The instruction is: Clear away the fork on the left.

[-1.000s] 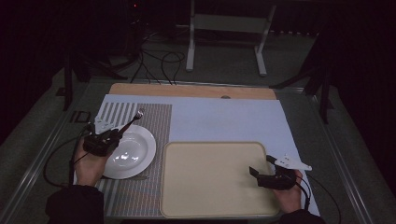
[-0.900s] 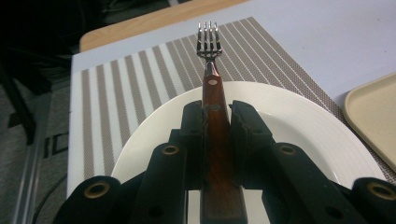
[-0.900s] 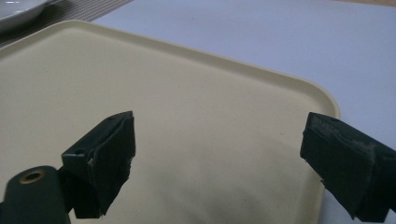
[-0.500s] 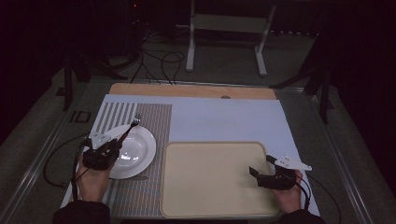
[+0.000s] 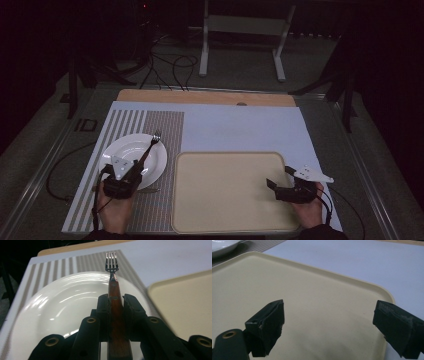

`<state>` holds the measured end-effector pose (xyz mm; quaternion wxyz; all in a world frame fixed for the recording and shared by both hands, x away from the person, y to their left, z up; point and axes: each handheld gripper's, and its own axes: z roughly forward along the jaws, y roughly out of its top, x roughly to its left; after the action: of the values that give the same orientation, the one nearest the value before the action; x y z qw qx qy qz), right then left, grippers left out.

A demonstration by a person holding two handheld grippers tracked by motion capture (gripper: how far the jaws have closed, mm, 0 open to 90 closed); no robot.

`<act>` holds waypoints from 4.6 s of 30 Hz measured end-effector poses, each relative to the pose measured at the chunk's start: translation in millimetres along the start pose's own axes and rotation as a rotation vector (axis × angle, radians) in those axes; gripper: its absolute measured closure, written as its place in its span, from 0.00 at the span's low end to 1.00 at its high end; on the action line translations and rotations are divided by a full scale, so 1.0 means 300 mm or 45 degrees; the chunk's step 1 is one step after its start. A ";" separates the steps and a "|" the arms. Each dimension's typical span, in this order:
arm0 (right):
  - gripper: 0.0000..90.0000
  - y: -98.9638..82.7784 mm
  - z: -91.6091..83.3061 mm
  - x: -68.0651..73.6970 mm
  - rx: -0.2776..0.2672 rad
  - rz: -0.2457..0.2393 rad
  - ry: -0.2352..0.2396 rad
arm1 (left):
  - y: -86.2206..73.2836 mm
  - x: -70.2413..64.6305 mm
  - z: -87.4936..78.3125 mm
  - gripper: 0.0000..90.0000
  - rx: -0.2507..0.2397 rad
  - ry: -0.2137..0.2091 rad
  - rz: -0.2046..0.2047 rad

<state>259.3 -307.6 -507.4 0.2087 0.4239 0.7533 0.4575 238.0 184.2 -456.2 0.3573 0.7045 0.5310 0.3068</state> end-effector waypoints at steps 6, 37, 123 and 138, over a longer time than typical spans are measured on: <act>0.11 0.001 -0.002 -0.002 -0.005 -0.002 0.000 | -0.003 -0.084 0.006 0.84 -0.019 -0.055 -0.003; 0.11 0.001 0.000 -0.002 0.002 -0.005 0.002 | -0.131 -0.268 0.001 0.84 0.003 -0.105 -0.005; 0.09 0.018 -0.054 -0.062 -0.077 -0.013 -0.041 | -0.103 0.177 -0.008 0.00 -0.251 -0.262 0.142; 0.09 0.002 -0.051 -0.082 -0.077 0.003 -0.076 | -0.131 0.163 0.004 0.00 -0.265 -0.230 0.128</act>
<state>262.4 -335.6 -501.0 0.2432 0.4317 0.7320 0.4676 230.3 238.4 -486.9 0.4588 0.7141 0.4261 0.3131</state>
